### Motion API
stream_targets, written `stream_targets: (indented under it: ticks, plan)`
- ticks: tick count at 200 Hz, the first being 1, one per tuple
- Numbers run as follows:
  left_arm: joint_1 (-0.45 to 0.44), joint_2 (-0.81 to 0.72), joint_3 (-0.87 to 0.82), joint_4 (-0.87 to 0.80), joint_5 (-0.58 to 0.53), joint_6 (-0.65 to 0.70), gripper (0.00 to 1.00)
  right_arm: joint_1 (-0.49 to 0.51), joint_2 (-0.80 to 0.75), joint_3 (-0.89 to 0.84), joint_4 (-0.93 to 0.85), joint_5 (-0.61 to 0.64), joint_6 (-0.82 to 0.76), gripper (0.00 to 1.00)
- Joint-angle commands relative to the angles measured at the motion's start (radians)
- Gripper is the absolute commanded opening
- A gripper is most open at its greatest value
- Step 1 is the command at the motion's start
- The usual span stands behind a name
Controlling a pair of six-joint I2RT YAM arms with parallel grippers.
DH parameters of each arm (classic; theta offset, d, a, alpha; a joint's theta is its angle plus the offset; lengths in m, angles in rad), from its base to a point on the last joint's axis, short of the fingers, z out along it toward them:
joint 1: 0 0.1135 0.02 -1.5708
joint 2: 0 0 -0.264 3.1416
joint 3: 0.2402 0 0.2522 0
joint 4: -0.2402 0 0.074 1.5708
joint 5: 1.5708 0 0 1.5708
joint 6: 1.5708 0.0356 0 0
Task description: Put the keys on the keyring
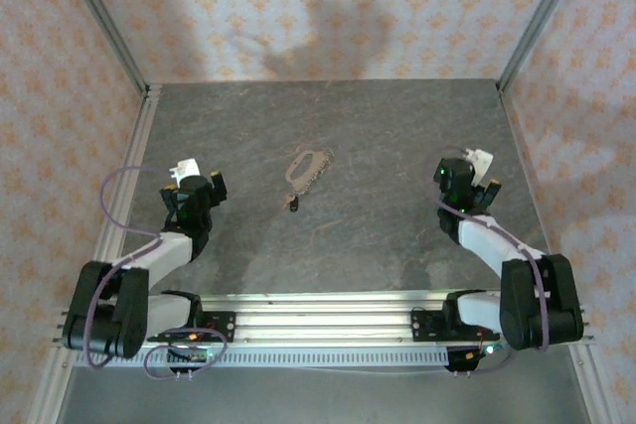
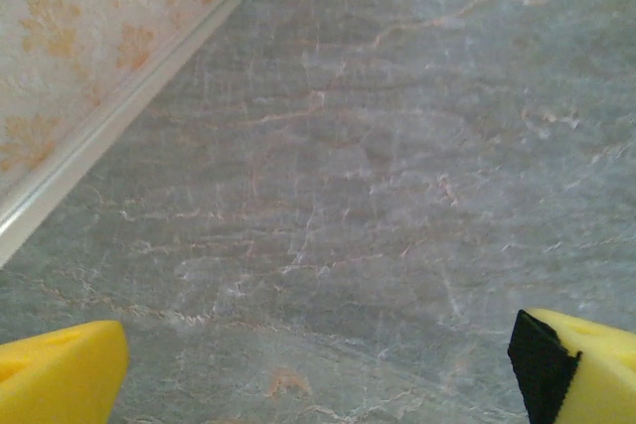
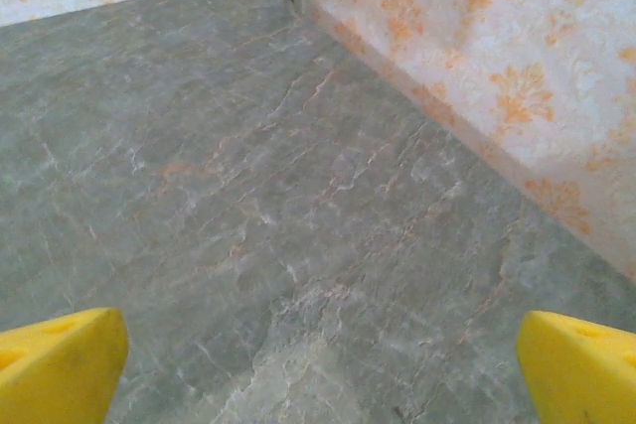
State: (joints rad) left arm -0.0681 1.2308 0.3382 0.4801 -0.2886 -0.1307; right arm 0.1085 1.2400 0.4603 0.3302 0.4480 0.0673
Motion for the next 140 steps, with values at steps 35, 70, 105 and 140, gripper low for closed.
stream_targets:
  ticks: [35, 70, 105, 140]
  plan:
    - [0.071, 0.172, 0.029, 0.278, 0.156, 0.064, 1.0, -0.011, 0.281, -0.114, 0.587, -0.179, -0.105, 1.0]
    - [0.053, 0.259, 0.085, 0.249, 0.235, 0.121, 1.0, -0.079, 0.292, -0.057, 0.5, -0.327, -0.082, 1.0]
    - [0.046, 0.27, 0.083, 0.277, 0.226, 0.128, 1.0, -0.076, 0.282, -0.057, 0.48, -0.332, -0.091, 0.99]
    - [0.04, 0.268, 0.091, 0.255, 0.217, 0.131, 1.0, -0.075, 0.294, -0.034, 0.447, -0.355, -0.101, 0.99]
